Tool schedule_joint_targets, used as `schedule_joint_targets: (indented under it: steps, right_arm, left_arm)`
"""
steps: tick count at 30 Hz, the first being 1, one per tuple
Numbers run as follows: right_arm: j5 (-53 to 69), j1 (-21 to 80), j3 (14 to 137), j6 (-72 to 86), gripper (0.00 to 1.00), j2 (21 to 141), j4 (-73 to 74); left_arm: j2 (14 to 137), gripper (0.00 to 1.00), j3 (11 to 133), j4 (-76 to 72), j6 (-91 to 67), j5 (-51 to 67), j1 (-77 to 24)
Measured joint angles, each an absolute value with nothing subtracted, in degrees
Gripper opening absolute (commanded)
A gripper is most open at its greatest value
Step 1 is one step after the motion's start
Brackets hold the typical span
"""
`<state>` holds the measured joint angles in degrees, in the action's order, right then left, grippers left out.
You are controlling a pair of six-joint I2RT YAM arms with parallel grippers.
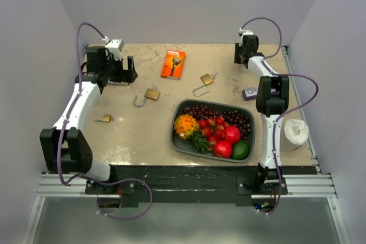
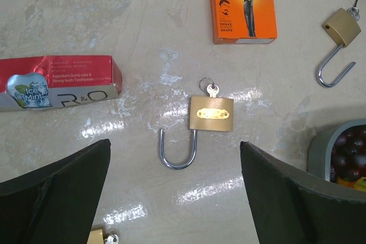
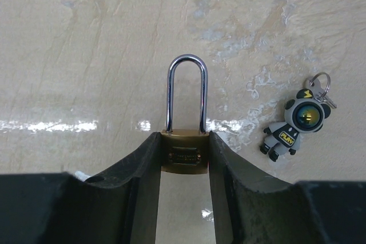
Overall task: Lock with the key
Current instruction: Place the lock at the center of the board.
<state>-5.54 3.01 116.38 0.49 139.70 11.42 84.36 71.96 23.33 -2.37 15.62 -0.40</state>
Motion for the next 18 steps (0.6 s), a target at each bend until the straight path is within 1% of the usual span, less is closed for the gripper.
schedule_joint_targets:
  steps: [3, 7, 8, 10, 12, 13, 14, 15, 16, 17, 18]
  right_arm:
    - [-6.1, 2.5, 116.4, 0.5, 0.0, 140.8, 11.4]
    - [-6.3, 1.6, 116.5, 0.7, 0.05, 142.3, 11.7]
    - [-6.3, 1.4, 116.6, 1.0, 0.08, 142.4, 11.5]
    - [-6.5, 1.1, 116.6, 1.3, 0.11, 142.4, 11.6]
    - [-6.6, 0.9, 116.7, 1.6, 0.21, 142.4, 11.7]
    - [-6.8, 0.9, 116.7, 1.8, 0.29, 142.4, 11.7]
    - [-7.0, 0.9, 116.7, 2.0, 0.4, 142.4, 11.7]
    - [-7.0, 0.9, 116.7, 2.1, 0.47, 142.4, 11.8]
    - [-7.0, 0.9, 116.7, 2.2, 0.51, 142.4, 11.8]
    - [-7.0, 0.9, 116.7, 2.5, 0.57, 142.4, 11.9]
    - [-7.0, 0.9, 116.7, 2.5, 0.6, 142.4, 11.9]
  left_arm:
    - [84.6, 0.99, 72.0, 23.4, -2.2, 15.7, -0.4]
    - [85.3, 0.99, 72.0, 23.6, -1.7, 16.7, -0.4]
    - [85.7, 0.99, 72.0, 23.8, -1.3, 17.3, -0.4]
    - [86.6, 0.99, 72.0, 24.6, -0.4, 18.7, -0.4]
    - [87.5, 0.99, 72.0, 25.7, 0.1, 19.8, -0.4]
    - [87.9, 0.99, 72.0, 26.1, 0.3, 20.1, -0.4]
    - [88.2, 0.99, 72.0, 26.4, 0.7, 20.3, -0.4]
    - [88.3, 0.99, 72.0, 26.7, 0.9, 20.4, -0.4]
    - [88.3, 0.99, 72.0, 27.0, 1.1, 20.5, -0.4]
    - [88.3, 0.99, 72.0, 27.1, 1.2, 20.6, -0.4]
    - [88.3, 0.99, 72.0, 27.1, 1.3, 20.7, -0.4]
